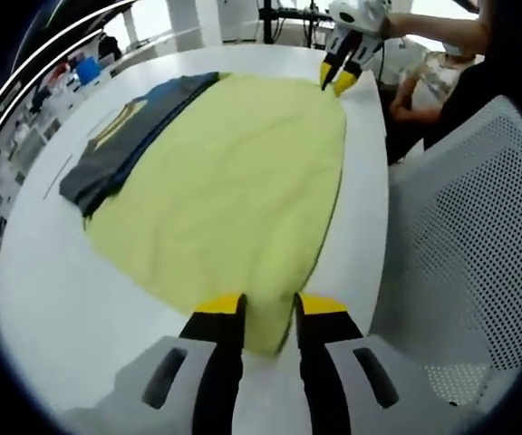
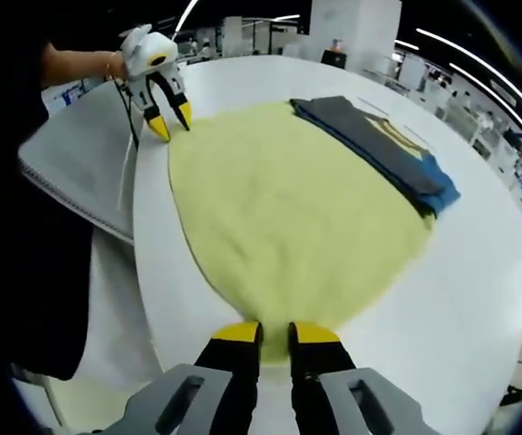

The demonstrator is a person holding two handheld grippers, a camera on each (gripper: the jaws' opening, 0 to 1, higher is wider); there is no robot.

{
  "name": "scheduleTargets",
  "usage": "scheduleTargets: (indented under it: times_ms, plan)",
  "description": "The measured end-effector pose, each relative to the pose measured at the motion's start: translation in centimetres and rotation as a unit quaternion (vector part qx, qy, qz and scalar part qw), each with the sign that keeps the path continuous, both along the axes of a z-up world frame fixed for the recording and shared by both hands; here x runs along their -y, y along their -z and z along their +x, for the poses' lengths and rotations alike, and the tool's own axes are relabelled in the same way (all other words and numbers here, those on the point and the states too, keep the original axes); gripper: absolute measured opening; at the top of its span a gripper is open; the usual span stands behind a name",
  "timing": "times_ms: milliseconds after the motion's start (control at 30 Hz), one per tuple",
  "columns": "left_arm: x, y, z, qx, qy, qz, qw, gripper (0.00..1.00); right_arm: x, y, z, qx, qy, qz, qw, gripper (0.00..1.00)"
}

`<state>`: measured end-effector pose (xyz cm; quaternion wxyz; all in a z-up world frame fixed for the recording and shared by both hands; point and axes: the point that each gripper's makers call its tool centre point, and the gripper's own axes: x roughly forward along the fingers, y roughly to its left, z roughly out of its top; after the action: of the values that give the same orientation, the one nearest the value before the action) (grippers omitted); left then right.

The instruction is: Fold the garment on the visible template until the final outline fits inside the template.

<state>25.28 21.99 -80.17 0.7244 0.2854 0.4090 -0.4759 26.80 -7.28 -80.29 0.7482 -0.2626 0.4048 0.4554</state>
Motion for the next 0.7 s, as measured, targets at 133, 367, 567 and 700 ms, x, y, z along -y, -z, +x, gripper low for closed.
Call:
scheduleTargets:
  times_ms: [133, 367, 567, 700]
  plan:
    - [-0.1, 0.1, 0.5, 0.006, 0.001, 0.007, 1.0, 0.07, 0.1, 0.0, 0.2, 0.003, 0.003, -0.002, 1.0, 0.04]
    - [-0.2, -0.1, 0.8, 0.024, 0.002, 0.02, 0.9995, 0.01, 0.1, 0.0, 0.3, -0.004, 0.013, 0.001, 0.9999, 0.01]
    - [-0.4, -1.4, 0.6, 0.027, -0.026, 0.008, 0.9992, 0.01, 0.2, -1.3, 0.2, 0.0, 0.026, 0.01, 0.9996, 0.0]
    - [-0.4, -2.4, 0.7, 0.034, -0.054, -0.005, 0.998, 0.01, 0.2, -2.3, 0.2, 0.007, 0.037, 0.021, 0.9991, 0.0]
